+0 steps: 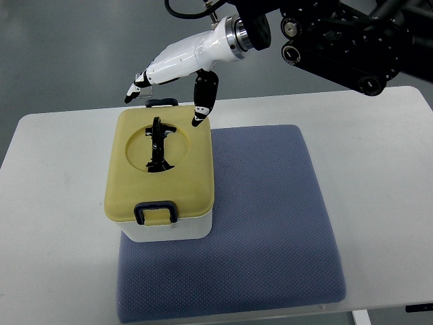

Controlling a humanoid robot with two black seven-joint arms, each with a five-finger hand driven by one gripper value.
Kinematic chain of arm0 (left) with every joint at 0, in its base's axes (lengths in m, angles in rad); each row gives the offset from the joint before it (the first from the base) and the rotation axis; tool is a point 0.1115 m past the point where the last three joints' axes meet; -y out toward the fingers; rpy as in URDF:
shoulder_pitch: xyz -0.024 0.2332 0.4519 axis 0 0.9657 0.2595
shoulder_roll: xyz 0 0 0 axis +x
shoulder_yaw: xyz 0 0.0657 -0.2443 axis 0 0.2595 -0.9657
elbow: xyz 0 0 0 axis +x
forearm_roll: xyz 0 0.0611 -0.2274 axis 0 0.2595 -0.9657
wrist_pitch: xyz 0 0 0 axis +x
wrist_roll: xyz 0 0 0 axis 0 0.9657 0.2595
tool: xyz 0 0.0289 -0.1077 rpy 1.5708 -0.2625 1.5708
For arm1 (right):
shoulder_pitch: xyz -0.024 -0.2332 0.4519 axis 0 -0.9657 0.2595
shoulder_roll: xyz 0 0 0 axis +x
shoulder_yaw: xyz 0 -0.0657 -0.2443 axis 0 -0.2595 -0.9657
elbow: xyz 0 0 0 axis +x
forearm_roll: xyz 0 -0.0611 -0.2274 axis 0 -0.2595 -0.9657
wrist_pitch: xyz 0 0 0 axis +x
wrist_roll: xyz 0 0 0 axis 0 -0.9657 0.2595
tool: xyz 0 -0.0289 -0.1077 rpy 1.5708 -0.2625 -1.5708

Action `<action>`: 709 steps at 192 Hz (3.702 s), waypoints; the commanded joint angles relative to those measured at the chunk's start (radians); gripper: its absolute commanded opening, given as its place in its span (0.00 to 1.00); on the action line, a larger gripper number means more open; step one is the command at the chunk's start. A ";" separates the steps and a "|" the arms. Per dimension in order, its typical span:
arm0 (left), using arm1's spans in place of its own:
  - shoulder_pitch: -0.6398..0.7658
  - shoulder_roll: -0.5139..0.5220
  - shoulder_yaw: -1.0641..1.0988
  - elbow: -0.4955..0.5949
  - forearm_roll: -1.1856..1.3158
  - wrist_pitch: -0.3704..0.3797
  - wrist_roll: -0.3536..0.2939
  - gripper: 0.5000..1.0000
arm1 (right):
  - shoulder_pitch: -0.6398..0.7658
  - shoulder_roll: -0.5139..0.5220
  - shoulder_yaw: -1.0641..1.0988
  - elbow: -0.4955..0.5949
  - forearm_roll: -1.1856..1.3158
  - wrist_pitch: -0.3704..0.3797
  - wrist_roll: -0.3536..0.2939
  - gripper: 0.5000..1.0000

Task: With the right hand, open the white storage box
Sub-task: 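Raise the right hand and move it over the yellow lid's black handle, then lower the right hand and close its fingers around the black lid handle, then lift the yellow lid upward off the white box with the right hand, then carry the lid away from the box and lower it onto the mat, then open the right hand, release the lid, and withdraw the hand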

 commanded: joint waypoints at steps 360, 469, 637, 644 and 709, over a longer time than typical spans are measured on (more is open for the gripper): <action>0.000 0.000 0.000 0.000 0.000 0.000 0.000 1.00 | 0.006 0.115 -0.079 -0.037 -0.045 -0.114 0.062 0.00; 0.000 0.000 0.000 0.000 0.000 0.001 0.001 1.00 | 0.095 -0.270 -0.045 0.082 -0.032 -0.116 0.138 0.00; 0.000 0.000 0.000 0.000 0.000 0.001 0.001 1.00 | -0.409 -0.565 -0.134 0.104 -0.059 -0.420 0.153 0.00; 0.000 0.000 0.000 0.000 0.000 0.001 0.000 1.00 | -0.418 -0.554 -0.137 0.093 -0.059 -0.427 0.151 0.00; 0.000 0.000 0.000 0.000 0.000 0.000 0.001 1.00 | -0.466 -0.456 -0.134 0.066 -0.070 -0.464 0.151 0.00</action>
